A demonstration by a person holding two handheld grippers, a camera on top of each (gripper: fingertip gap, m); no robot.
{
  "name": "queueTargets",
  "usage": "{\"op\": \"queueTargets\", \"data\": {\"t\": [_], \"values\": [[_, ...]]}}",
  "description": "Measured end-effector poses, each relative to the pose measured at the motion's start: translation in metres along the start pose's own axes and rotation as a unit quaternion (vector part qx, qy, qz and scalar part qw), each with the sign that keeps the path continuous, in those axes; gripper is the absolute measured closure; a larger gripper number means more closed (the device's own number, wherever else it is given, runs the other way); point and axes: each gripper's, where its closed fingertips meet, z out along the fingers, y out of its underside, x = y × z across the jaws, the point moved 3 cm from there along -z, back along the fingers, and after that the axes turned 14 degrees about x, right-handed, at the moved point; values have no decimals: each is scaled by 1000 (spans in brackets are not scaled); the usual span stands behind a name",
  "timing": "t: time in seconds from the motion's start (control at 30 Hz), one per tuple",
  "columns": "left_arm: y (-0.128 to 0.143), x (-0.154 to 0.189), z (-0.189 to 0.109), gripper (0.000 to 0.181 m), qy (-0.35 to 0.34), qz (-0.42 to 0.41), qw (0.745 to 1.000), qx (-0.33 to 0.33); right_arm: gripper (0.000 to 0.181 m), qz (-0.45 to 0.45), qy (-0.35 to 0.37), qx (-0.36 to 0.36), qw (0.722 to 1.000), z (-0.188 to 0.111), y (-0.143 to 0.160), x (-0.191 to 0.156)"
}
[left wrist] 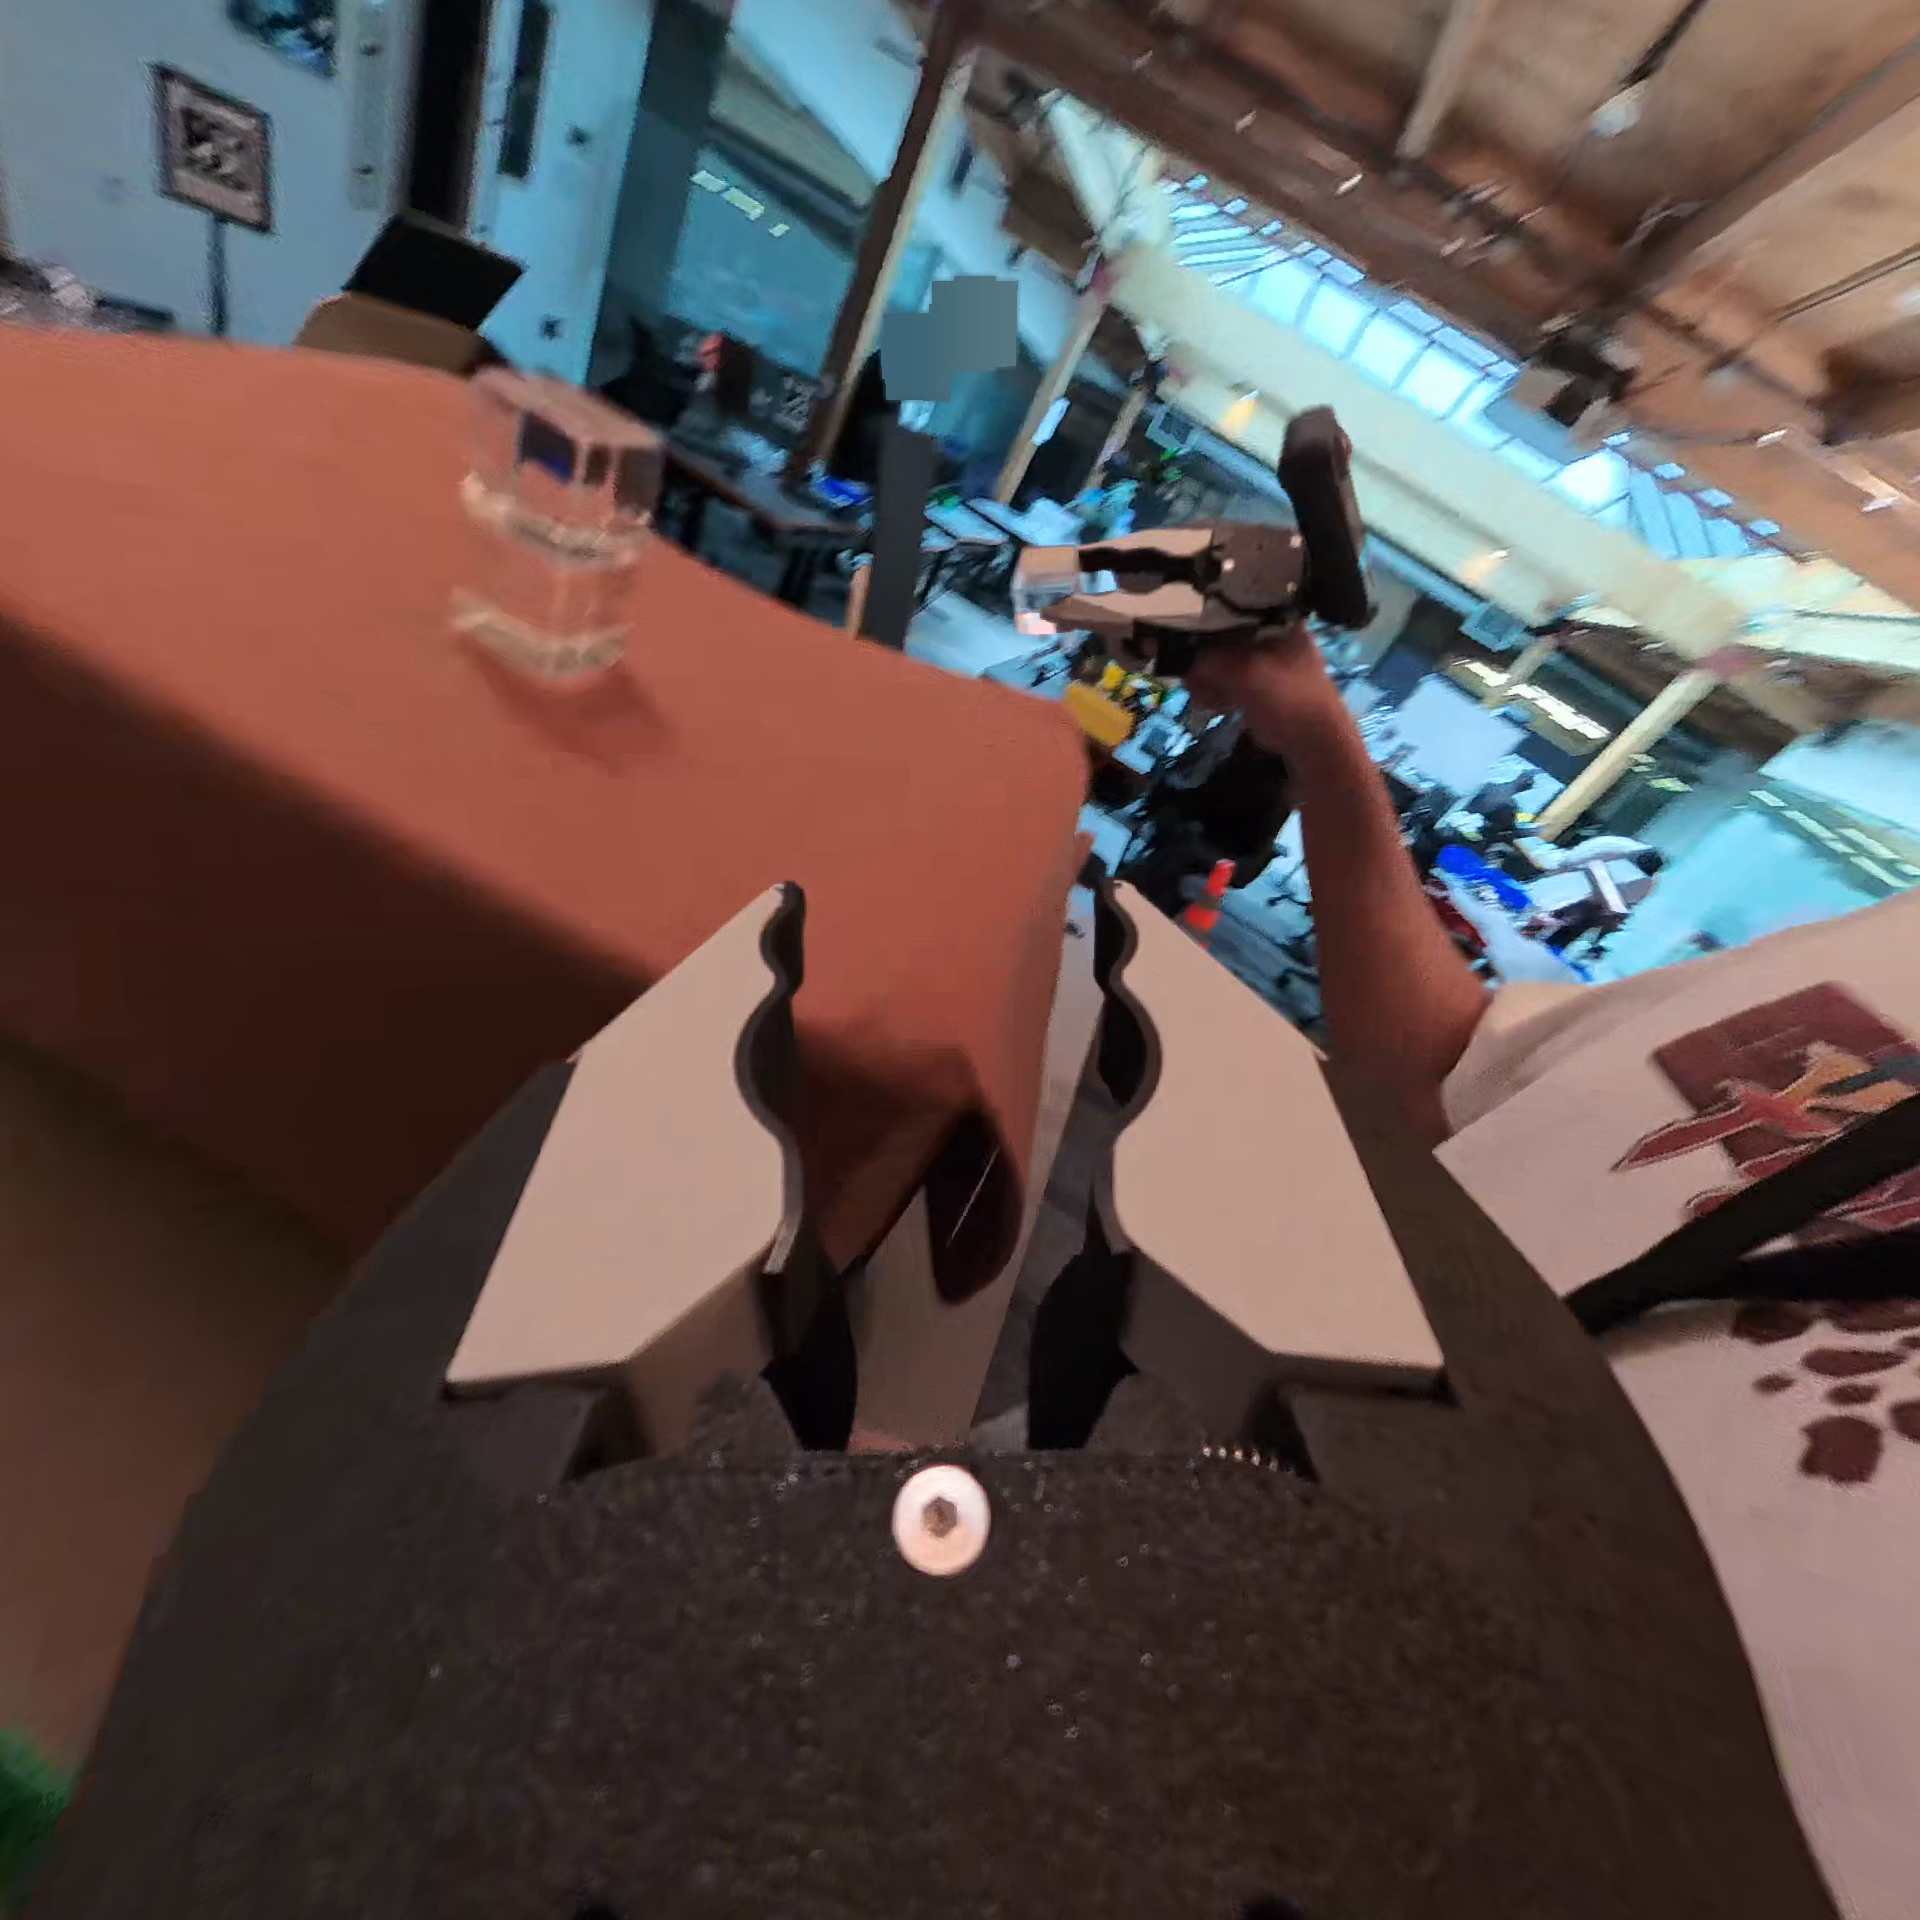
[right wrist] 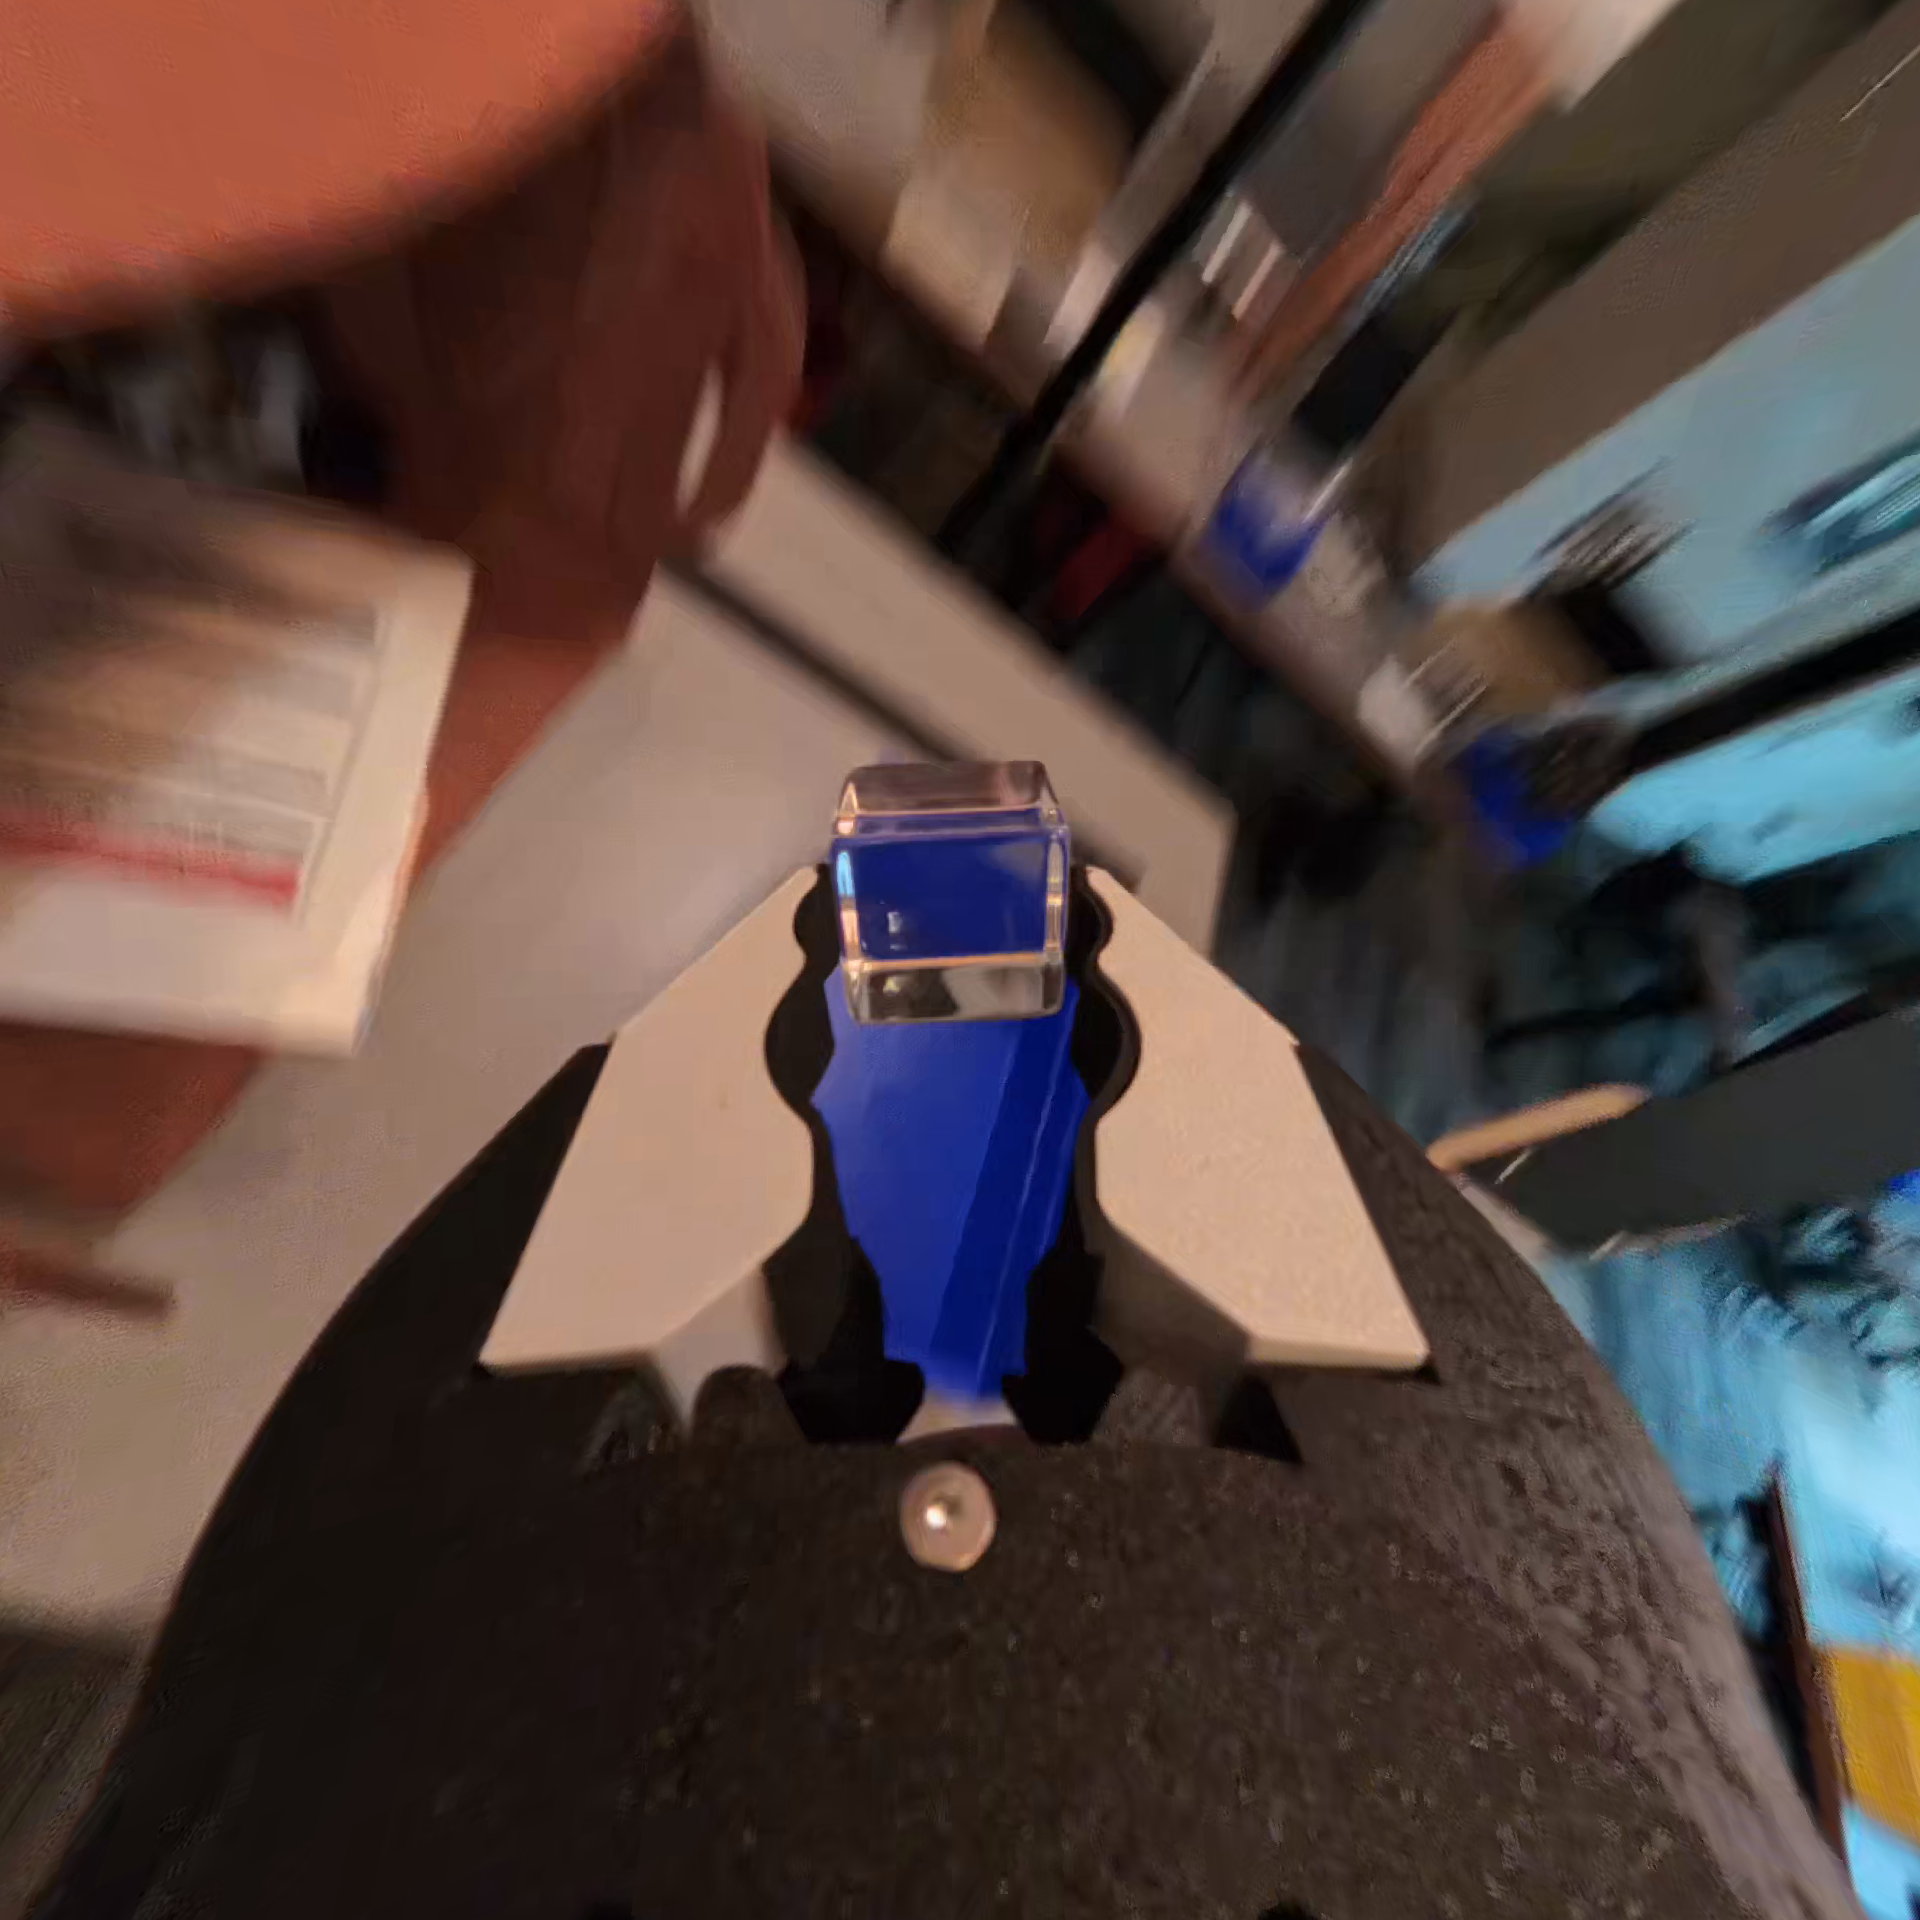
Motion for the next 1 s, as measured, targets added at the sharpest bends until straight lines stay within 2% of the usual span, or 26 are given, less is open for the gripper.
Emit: {"op": "queueTargets", "data": {"t": [0.07, 0.17, 0.27, 0.37, 0.53, 0.67, 0.73, 0.8, 0.87, 0.93, 0.97, 1.0], "values": [[13, -10, -18, 124, -38, 0, 999, -7, 139, 44, -87, -127, 987, 27, 79, 3], [19, -16, -32, 124, -71, -21, 997, 11, 139, 90, -187, -272, 940, 57, 179, -16], [14, -12, -36, 125, -79, -27, 996, 35, 139, 95, -246, -383, 885, 67, 248, -39], [13, -8, -38, 125, -94, -11, 995, 32, 138, 95, -270, -416, 863, 78, 275, -56], [18, -5, -41, 124, -111, 3, 994, 17, 139, 121, -313, -422, 842, 88, 291, -87], [22, -5, -43, 124, -117, 3, 993, 12, 138, 151, -322, -409, 841, 87, 286, -91], [24, -5, -44, 124, -120, 9, 993, 7, 116, 167, -303, -418, 840, 81, 281, -81], [25, -6, -46, 124, -127, 20, 992, -4, 115, 177, -256, -382, 870, 78, 254, -59], [25, -2, -49, 124, -127, 34, 991, -11, 115, 181, -211, -280, 919, 81, 195, -38], [25, 3, -50, 124, -118, 47, 992, -16, 115, 203, -216, -99, 950, 87, 99, -34], [26, 5, -50, 124, -112, 52, 992, -17, 116, 217, -246, -2, 945, 85, 44, -41], [27, 8, -50, 124, -106, 57, 993, -19, 120, 226, -281, 87, 928, 82, -8, -50]]}}
